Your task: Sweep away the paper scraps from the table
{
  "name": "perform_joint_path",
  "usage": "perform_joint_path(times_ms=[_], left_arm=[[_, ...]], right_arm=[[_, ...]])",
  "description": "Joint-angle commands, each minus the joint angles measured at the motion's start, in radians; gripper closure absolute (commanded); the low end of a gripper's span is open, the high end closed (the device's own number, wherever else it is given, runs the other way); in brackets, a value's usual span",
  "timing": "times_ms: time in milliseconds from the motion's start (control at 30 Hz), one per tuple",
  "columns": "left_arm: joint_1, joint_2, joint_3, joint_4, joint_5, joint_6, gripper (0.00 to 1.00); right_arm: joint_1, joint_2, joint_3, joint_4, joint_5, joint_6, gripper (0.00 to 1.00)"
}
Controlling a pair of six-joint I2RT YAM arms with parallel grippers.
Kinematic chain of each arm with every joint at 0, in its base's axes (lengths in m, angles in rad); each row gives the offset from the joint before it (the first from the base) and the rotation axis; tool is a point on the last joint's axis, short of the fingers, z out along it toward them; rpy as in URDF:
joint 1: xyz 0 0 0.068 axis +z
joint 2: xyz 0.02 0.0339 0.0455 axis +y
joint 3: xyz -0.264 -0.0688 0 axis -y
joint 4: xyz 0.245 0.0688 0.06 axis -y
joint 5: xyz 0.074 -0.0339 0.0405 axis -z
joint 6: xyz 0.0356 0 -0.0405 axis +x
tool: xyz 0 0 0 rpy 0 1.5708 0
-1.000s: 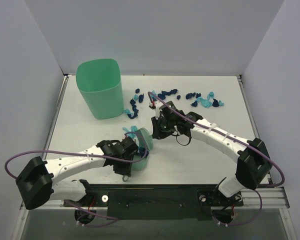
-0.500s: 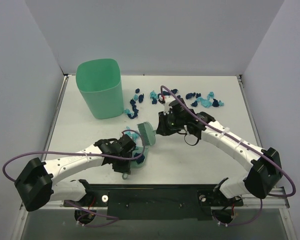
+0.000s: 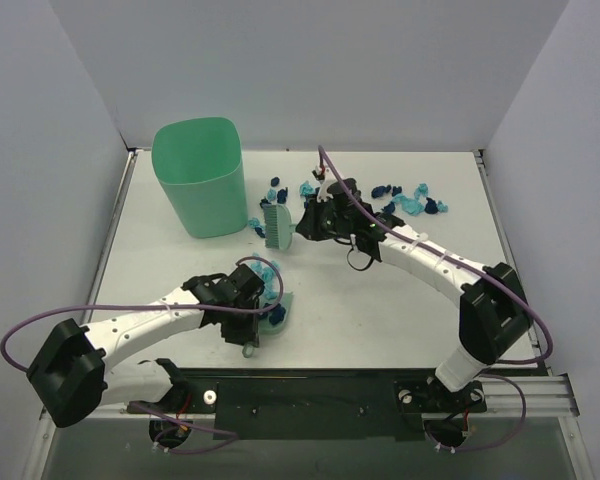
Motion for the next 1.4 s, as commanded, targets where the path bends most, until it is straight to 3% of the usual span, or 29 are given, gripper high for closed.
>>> perform_joint_path(times_ms=[0,133,500,1067,1367], left_arm=[[0.028,0.013,0.002,-0.018,0.035,0.002,1.00],[0.051,0.035,0.010,-0.017,0.049,0.012,1.00],[0.121,0.107,0.054,-0.017,0.084,0.062,1.00],[0.166,0.239,0.156,-0.001,0.077,0.139,1.00],[0.166,0.231,0.156,0.022,0.028,0.121,1.00]], right_arm=[[0.004,0.050,0.018,0.202,-0.007,0.049,1.00],[0.007,0.086,-0.020,0.285,-0.020,0.078,1.00],[0.024,0.122,-0.085,0.285,-0.060,0.071,1.00],[0.075,-0.102,-0.304,0.256,-0.139,0.103,1.00],[0.078,-0.246,-0.321,0.129,-0.080,0.080,1.00]])
